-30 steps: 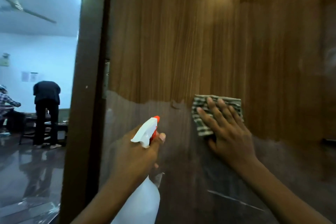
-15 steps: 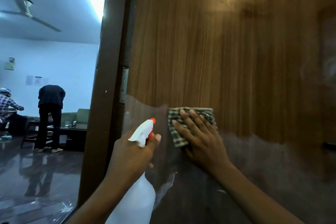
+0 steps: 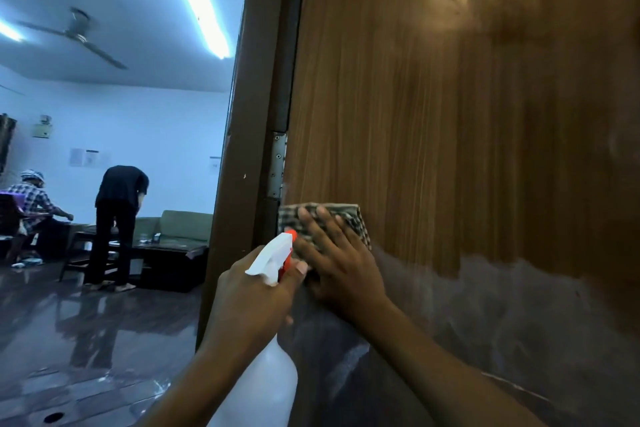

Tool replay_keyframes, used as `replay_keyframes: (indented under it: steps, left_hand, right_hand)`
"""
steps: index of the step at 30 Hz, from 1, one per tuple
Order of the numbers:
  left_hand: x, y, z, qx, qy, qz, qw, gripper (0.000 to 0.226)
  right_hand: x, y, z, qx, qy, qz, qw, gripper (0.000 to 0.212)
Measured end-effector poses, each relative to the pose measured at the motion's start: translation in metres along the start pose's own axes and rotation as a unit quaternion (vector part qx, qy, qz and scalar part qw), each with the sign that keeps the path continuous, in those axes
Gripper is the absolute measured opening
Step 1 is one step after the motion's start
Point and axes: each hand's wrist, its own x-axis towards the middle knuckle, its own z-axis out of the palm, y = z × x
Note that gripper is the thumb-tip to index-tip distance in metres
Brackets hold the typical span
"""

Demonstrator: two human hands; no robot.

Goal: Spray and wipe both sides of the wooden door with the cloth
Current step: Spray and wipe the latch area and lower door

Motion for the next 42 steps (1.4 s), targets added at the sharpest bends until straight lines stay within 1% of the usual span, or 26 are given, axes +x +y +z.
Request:
replay_keyframes:
  steps: [2,3,6,7,8,9,10,12,14,16,19,22,23,25,27,28,29,30,31,33,34,36,37,39,40,42]
  left_hand:
    - [-0.004,-0.004,-0.004,-0.014,-0.004,-0.006,1.000,0.027]
    - [-0.006,-0.005,-0.006,-0.017,-0.005,-0.004,1.000,0.022]
    - [-0.008,-0.011,-0.012,-0.018,0.000,0.002,1.000,0.025]
    - [-0.009,-0.011,-0.013,-0.022,0.002,0.001,1.000,0.025]
    - [-0.009,-0.013,-0.015,-0.025,0.004,0.002,1.000,0.029]
    - [-0.009,-0.015,-0.017,-0.029,0.008,0.003,1.000,0.032]
    - [-0.009,-0.017,-0.019,-0.026,0.013,0.005,1.000,0.033]
    - [-0.011,-0.022,-0.020,-0.017,0.020,-0.001,1.000,0.030]
    - [-0.016,-0.030,-0.019,-0.005,0.019,-0.012,1.000,0.037]
    - [-0.024,-0.039,-0.014,0.010,0.005,-0.016,1.000,0.043]
    - [-0.037,-0.051,-0.003,0.058,-0.036,0.011,0.998,0.048]
    - [-0.045,-0.060,0.009,0.153,-0.049,0.022,0.987,0.060]
    - [-0.046,-0.061,0.012,0.174,-0.049,0.007,0.984,0.064]
    - [-0.044,-0.064,0.015,0.176,-0.052,-0.024,0.983,0.069]
    - [-0.040,-0.068,0.016,0.174,-0.069,-0.011,0.982,0.071]
    - [-0.040,-0.069,0.017,0.172,-0.078,0.008,0.982,0.073]
    - [-0.039,-0.068,0.018,0.174,-0.088,0.020,0.981,0.075]
    - [-0.039,-0.069,0.021,0.153,-0.082,0.024,0.985,0.074]
    - [-0.040,-0.067,0.023,0.114,-0.065,0.013,0.991,0.069]
    - [-0.042,-0.066,0.028,0.062,-0.013,-0.016,0.998,0.056]
    - [-0.043,-0.065,0.031,0.060,-0.013,-0.018,0.998,0.053]
    - [-0.044,-0.064,0.037,0.058,-0.034,-0.004,0.998,0.049]
    - [-0.046,-0.062,0.040,0.047,-0.041,-0.010,0.998,0.044]
    - [-0.048,-0.061,0.047,-0.006,-0.045,-0.032,0.998,0.027]
    - [-0.048,-0.062,0.051,-0.027,-0.043,-0.037,0.998,0.023]
    - [-0.049,-0.058,0.062,-0.048,-0.046,-0.041,0.997,0.026]
  right_hand:
    - [-0.016,0.015,-0.006,-0.018,-0.003,-0.004,1.000,0.060]
    - [-0.014,0.021,-0.009,-0.027,0.001,0.022,0.999,0.061]
    - [0.034,0.016,-0.013,-0.021,0.015,0.151,0.988,0.064]
    - [0.054,0.006,-0.013,-0.004,0.011,0.179,0.984,0.064]
    - [0.068,-0.007,-0.009,0.013,0.004,0.182,0.983,0.064]
    - [0.074,-0.022,-0.004,0.026,-0.002,0.157,0.987,0.062]
    - [0.070,-0.036,0.000,0.037,0.003,0.114,0.993,0.058]
    - [0.037,-0.062,0.015,0.075,0.017,0.034,0.996,0.052]
    - [-0.014,-0.082,0.020,0.107,-0.010,-0.009,0.994,0.060]
    - [-0.062,-0.083,0.018,0.081,-0.018,-0.029,0.996,0.066]
    - [-0.127,-0.055,0.003,0.037,-0.028,0.026,0.999,0.070]
    - [-0.178,-0.019,-0.014,-0.006,-0.033,0.141,0.989,0.065]
    - [-0.180,-0.010,-0.016,-0.019,-0.037,0.185,0.982,0.066]
    - [-0.156,-0.001,-0.019,-0.028,-0.031,0.260,0.965,0.071]
    - [-0.104,-0.008,-0.021,-0.011,-0.006,0.297,0.955,0.074]
    - [-0.079,-0.016,-0.019,0.008,-0.001,0.287,0.958,0.073]
    - [-0.060,-0.027,-0.014,0.026,-0.004,0.259,0.966,0.072]
    - [-0.049,-0.039,-0.007,0.037,-0.008,0.211,0.977,0.070]
    - [-0.048,-0.052,0.001,0.038,-0.008,0.151,0.988,0.065]
    - [-0.074,-0.070,0.013,0.038,-0.010,0.055,0.998,0.062]
    - [-0.096,-0.072,0.013,0.039,-0.015,0.030,0.999,0.064]
    - [-0.142,-0.059,0.005,0.029,-0.021,0.028,0.999,0.069]
    - [-0.159,-0.044,-0.001,0.019,-0.020,0.051,0.998,0.070]
    - [-0.175,-0.006,-0.015,0.000,-0.008,0.149,0.989,0.070]
    - [-0.170,0.011,-0.020,-0.008,-0.008,0.201,0.979,0.070]
    - [-0.139,0.032,-0.027,-0.020,-0.003,0.289,0.957,0.069]
